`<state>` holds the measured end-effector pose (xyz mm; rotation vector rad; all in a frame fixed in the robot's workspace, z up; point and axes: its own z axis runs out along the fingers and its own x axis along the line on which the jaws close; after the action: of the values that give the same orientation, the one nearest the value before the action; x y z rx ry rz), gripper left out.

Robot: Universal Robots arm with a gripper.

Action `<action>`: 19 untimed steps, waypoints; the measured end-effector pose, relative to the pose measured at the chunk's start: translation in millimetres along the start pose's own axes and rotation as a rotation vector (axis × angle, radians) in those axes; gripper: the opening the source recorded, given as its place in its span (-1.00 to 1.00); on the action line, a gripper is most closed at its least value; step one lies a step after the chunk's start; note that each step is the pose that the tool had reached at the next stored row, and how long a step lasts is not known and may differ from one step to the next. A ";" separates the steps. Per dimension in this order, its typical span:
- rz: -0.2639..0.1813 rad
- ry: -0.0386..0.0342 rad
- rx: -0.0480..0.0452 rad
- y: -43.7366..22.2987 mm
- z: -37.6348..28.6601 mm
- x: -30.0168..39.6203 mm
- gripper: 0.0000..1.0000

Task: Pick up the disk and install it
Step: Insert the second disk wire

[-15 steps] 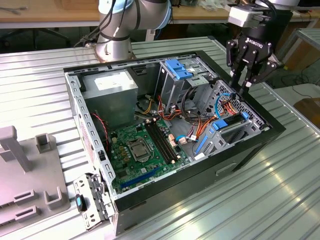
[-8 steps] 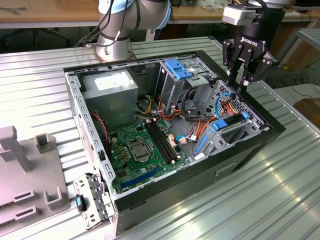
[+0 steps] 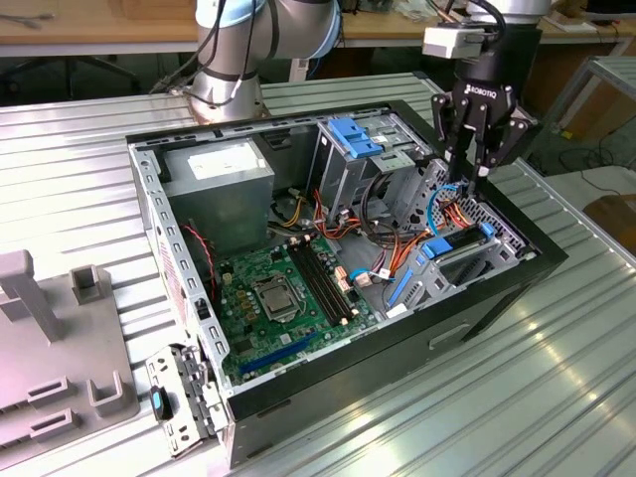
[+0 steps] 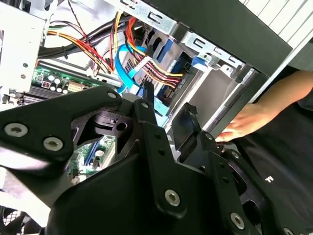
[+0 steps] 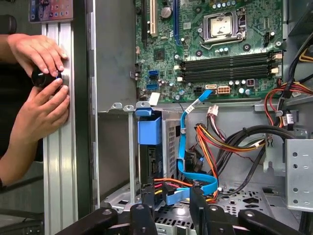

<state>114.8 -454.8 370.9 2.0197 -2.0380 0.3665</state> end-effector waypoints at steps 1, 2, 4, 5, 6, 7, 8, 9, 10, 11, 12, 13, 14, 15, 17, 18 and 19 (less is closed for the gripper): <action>0.000 0.0001 0.0000 0.0 1.2 -0.4 -0.15; 0.000 0.0000 0.0000 0.0 2.1 -0.7 -0.15; 0.000 0.0005 0.0000 0.0 2.4 -0.8 -0.15; 0.000 0.0003 0.0000 0.0 2.5 -0.9 -0.18; 0.000 0.0005 0.0000 0.0 2.6 -0.9 -0.18; 0.000 0.0020 0.0000 0.0 2.7 -1.0 -0.32; 0.000 0.0050 0.0001 0.0 2.7 -1.0 -0.46; 0.000 0.0113 0.0001 0.0 2.7 -1.0 -0.46; 0.000 0.0224 0.0002 0.0 2.7 -0.9 -0.46; 0.000 0.0313 0.0002 0.0 2.7 -1.0 -0.46; 0.000 0.0376 0.0004 0.0 2.7 -1.0 -0.46; 0.000 0.0451 0.0005 0.0 2.7 -1.0 -0.46; 0.000 0.0522 0.0004 0.0 2.7 -1.0 -0.46; 0.000 0.0524 0.0005 0.0 2.7 -0.9 -0.46; 0.000 0.0525 0.0005 0.0 2.7 -0.9 -0.46; 0.000 0.0531 0.0005 0.0 2.7 -0.9 -0.46; 0.000 0.0578 0.0006 0.0 2.8 -1.0 -0.46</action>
<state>114.9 -454.8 368.0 1.9859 -2.0036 0.4205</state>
